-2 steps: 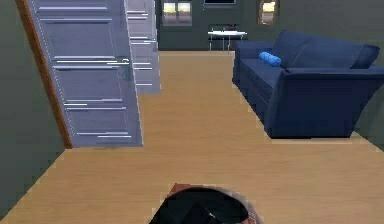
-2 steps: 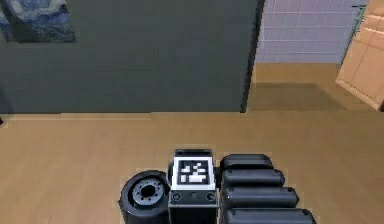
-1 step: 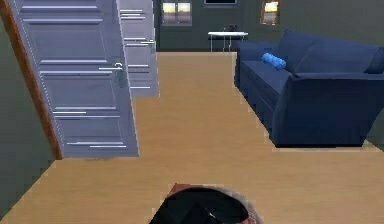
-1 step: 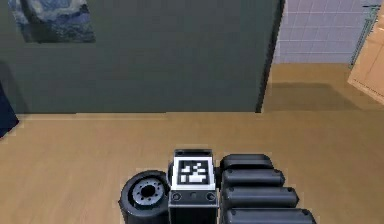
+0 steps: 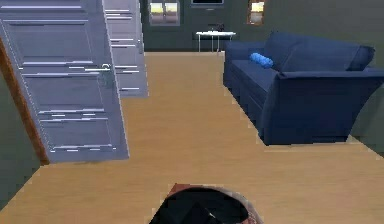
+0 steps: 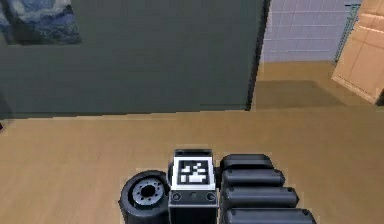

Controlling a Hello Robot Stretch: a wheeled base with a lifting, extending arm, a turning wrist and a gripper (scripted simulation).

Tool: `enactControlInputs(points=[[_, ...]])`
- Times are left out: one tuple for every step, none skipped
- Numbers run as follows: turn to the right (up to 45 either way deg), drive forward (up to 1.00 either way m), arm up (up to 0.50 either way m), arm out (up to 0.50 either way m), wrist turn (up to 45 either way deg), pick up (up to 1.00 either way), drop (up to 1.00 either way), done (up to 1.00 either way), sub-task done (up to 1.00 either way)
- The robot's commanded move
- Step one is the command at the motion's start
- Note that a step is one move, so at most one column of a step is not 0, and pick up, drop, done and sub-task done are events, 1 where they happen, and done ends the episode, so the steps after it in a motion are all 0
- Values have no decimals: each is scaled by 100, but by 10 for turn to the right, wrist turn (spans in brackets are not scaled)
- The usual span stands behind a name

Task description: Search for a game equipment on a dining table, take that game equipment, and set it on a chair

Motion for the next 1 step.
enactControlInputs(points=[[0,100,0,0,0,0,0,0,0]])
